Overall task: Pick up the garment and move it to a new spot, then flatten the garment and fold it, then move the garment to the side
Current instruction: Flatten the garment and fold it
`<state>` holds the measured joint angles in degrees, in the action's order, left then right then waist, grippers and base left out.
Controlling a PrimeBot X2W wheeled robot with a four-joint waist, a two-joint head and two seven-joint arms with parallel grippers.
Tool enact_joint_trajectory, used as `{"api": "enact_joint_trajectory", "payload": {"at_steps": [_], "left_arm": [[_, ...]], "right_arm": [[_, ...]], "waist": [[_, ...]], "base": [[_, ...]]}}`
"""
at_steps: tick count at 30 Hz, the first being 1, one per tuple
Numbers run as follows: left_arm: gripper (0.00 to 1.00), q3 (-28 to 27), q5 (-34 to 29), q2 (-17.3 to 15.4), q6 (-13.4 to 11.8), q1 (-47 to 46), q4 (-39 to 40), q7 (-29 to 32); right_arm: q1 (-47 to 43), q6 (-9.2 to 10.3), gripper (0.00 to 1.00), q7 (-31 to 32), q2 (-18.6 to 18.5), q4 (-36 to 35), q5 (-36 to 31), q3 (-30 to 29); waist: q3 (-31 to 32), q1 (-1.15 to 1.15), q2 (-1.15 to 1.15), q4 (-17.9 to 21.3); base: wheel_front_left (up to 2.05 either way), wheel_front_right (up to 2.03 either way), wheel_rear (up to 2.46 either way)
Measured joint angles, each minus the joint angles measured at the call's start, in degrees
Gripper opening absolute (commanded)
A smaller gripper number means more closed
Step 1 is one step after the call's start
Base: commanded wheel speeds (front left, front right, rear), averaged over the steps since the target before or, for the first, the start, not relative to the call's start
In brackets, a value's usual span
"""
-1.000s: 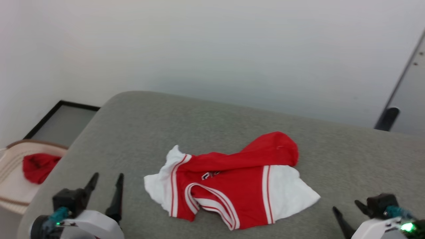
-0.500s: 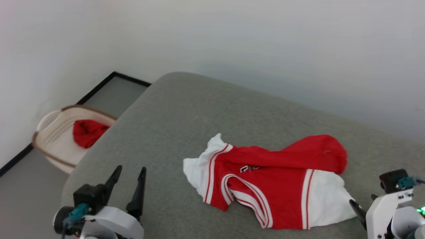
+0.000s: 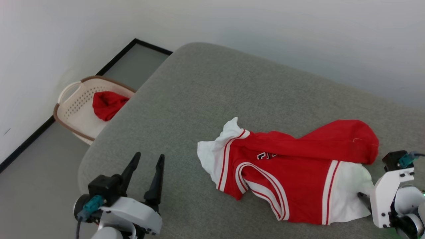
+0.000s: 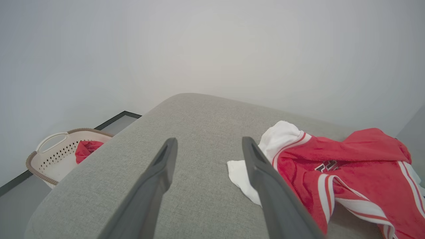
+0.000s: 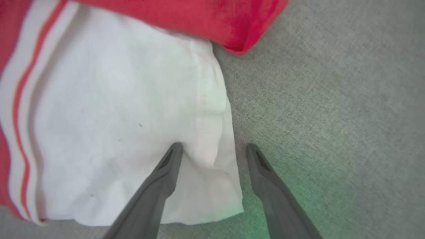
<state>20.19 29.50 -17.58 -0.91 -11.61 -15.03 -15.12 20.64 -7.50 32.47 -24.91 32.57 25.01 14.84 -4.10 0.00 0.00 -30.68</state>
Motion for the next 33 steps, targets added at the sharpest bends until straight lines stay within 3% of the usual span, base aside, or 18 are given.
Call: {"api": "enact_joint_trajectory", "payload": {"at_steps": [3, 4, 5, 14, 19, 33], "left_arm": [[1.0, -0.7, -0.9, 1.1, 1.0, -0.2, -0.6, 0.0], [1.0, -0.8, -1.1, 1.5, 1.2, -0.3, -0.8, 0.0], [1.0, -1.0, -1.4, 1.9, 1.5, -0.4, -1.0, 0.0], [1.0, -2.1, -2.4, 3.4, 3.7, -1.1, -4.6, 0.0], [1.0, -1.7, -2.5, 3.5, 4.5, -2.1, -6.2, 0.0], [1.0, -1.0, -3.2, 3.3, 4.9, -3.0, -7.6, 0.0]], "right_arm": [[1.3, 0.0, 1.0, 1.3, 0.1, 1.5, 1.5, 0.1], [1.6, 0.0, 0.44, 1.7, 0.1, 2.0, 1.8, 0.2], [2.0, 0.0, 0.0, 1.9, 0.1, 2.4, 1.9, 0.4], [2.3, -0.04, 0.0, 1.8, -1.1, 3.4, 3.7, 0.8], [0.4, -0.03, 0.0, 2.0, -3.5, 2.7, 5.3, -1.7], [-6.2, -0.03, 0.0, 6.0, -9.5, -4.2, 5.1, -9.6]], "waist": [[-0.9, 0.0, 0.0, -0.5], [-1.0, 0.0, 0.0, -0.6], [-1.1, 0.0, 0.0, -0.7], [0.1, 0.0, 0.0, -0.3], [1.4, 0.0, 0.0, 0.4], [2.1, 0.0, 0.0, 8.0]], "base": [[0.0, 0.0, 0.0], [0.0, 0.0, 0.0], [0.0, 0.0, 0.0], [0.0, 0.0, 0.0], [0.0, 0.0, 0.0], [0.0, 0.0, 0.0]]}}
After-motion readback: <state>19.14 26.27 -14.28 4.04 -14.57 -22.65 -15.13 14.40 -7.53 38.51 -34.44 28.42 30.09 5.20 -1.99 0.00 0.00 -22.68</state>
